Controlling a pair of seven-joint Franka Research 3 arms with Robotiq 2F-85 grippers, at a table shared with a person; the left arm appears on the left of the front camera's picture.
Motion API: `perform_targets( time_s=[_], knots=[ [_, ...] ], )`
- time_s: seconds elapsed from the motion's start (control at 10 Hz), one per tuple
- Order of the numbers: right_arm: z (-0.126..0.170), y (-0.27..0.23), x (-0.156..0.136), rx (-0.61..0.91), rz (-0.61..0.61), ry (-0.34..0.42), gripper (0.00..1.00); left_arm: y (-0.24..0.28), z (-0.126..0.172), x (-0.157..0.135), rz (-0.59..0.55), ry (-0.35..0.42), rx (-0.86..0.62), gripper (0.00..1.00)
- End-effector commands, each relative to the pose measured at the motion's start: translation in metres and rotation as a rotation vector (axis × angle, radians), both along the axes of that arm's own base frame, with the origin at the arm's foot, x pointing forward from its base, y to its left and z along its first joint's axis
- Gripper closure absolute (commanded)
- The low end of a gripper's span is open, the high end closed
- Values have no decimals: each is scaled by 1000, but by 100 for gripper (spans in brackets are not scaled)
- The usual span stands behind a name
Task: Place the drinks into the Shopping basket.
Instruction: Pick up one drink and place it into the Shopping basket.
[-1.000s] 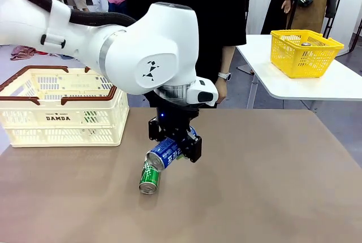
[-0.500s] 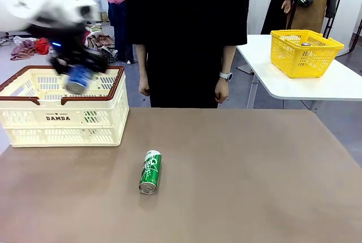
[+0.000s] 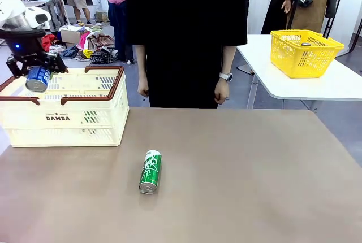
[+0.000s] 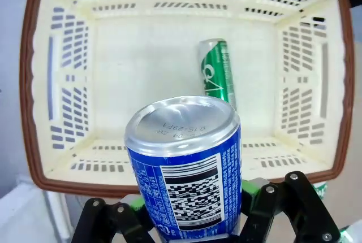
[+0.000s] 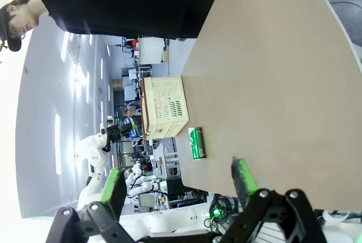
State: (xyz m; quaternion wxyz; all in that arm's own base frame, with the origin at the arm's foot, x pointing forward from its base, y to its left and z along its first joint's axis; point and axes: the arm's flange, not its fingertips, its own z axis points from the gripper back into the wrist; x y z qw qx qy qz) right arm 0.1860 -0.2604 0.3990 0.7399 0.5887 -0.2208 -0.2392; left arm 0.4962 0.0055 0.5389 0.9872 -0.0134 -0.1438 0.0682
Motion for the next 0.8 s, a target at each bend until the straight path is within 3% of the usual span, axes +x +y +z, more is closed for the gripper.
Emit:
perform_targets(
  time_s=[0.0,0.3,0.5,0.7],
  knots=[
    [3,1,0,-2,2,-11,0,-12,16,-20,-57,-38,-7,100],
    [3,1,0,-2,2,-11,0,-16,15,-13,-37,-26,2,100],
    [3,1,0,-2,2,-11,0,-31,25,37,-179,-35,166,100],
    [3,1,0,-2,2,-11,0,-36,15,78,-272,-14,163,100]
  ],
)
